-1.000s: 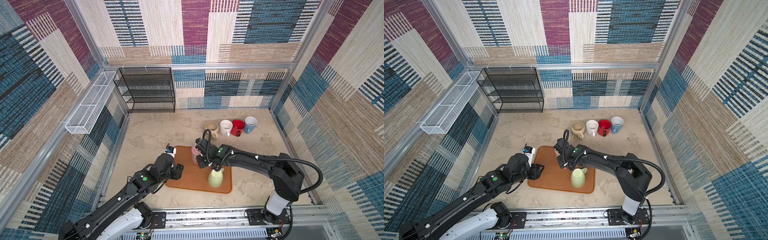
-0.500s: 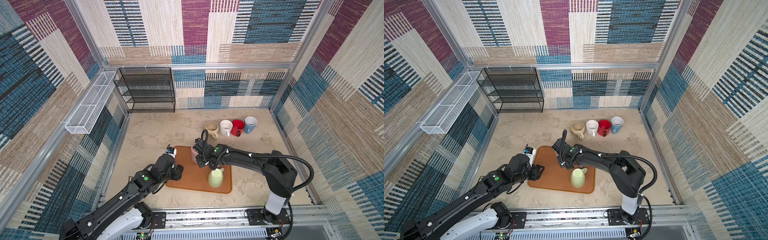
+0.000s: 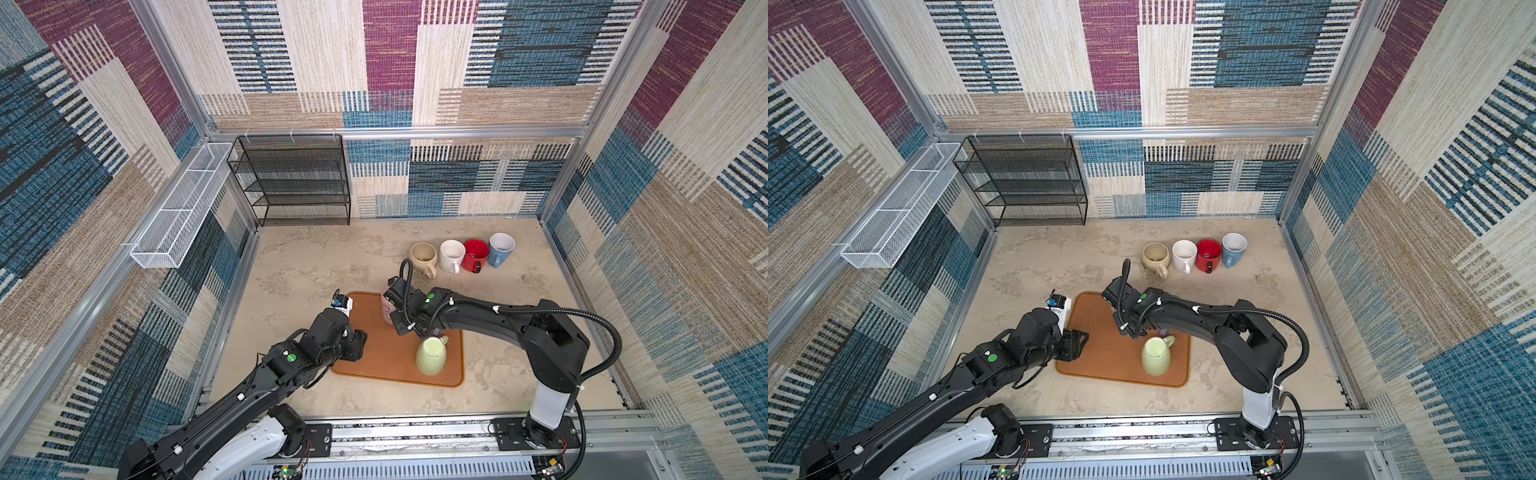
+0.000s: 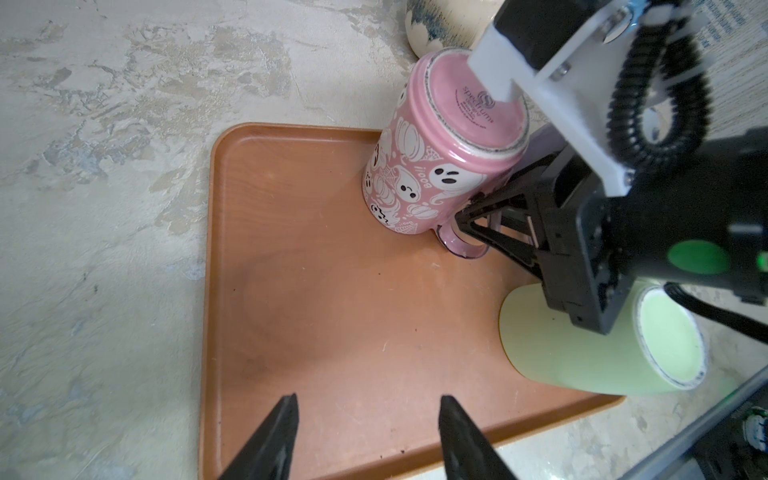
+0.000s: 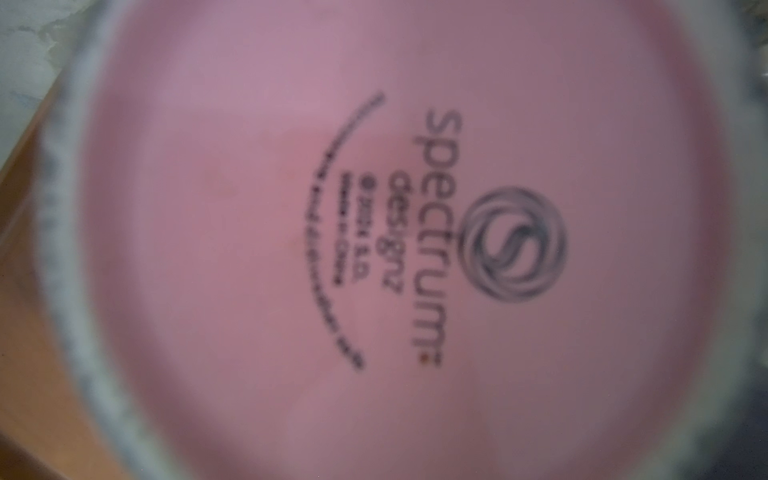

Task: Turn the mug right side up
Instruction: 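Lower the right gripper onto the pink mug's upturned base and close it, then lift the pink mug toward the left gripper with the right gripper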

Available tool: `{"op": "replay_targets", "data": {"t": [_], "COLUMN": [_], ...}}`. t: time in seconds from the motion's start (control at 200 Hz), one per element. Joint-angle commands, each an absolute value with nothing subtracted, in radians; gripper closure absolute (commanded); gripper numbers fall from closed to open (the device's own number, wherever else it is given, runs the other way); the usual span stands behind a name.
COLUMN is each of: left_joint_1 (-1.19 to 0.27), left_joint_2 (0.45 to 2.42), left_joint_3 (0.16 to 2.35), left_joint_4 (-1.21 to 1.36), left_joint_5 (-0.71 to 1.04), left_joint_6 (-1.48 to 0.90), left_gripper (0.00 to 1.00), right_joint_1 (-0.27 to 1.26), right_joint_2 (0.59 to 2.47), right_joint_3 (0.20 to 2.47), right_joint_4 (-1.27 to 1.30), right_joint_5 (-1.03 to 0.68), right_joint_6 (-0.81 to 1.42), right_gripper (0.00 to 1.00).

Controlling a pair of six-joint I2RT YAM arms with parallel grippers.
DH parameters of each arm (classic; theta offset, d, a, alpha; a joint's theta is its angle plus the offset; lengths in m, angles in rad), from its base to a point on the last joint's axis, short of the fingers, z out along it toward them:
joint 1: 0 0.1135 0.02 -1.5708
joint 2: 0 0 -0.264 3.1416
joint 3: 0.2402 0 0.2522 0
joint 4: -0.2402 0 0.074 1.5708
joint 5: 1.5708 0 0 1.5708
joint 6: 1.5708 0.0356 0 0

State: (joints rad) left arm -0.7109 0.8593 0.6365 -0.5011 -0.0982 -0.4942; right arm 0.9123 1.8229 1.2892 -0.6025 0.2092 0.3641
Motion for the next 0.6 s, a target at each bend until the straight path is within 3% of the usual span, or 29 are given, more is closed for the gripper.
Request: {"op": "replay_targets", "data": {"t": [0.0,0.085,0.596], "left_joint_1": [-0.710,-0.710,-0.700], "left_joint_2": [0.856,0.854,0.790], "left_joint_3": [0.630,0.626,0.572], "left_joint_4": [-0.468,-0.457,-0.388], "left_joint_5": [-0.096,-0.091,-0.078], "left_joint_6": [-0.504,-0.509,-0.552], "left_gripper": [0.40,0.40,0.31], "right_joint_1": [0.914,0.914,0.913], "right_joint_2": [1.810,1.797,1.654], "right_joint_3": [1.293,1.293,1.228], "right_joint_4": [-0.586,-0.578,-0.468], "right_joint_5": [0.208,0.203,0.152], "right_joint_6": [0.356,0.349,0.306], "right_gripper": [0.96,1.00,1.00]}}
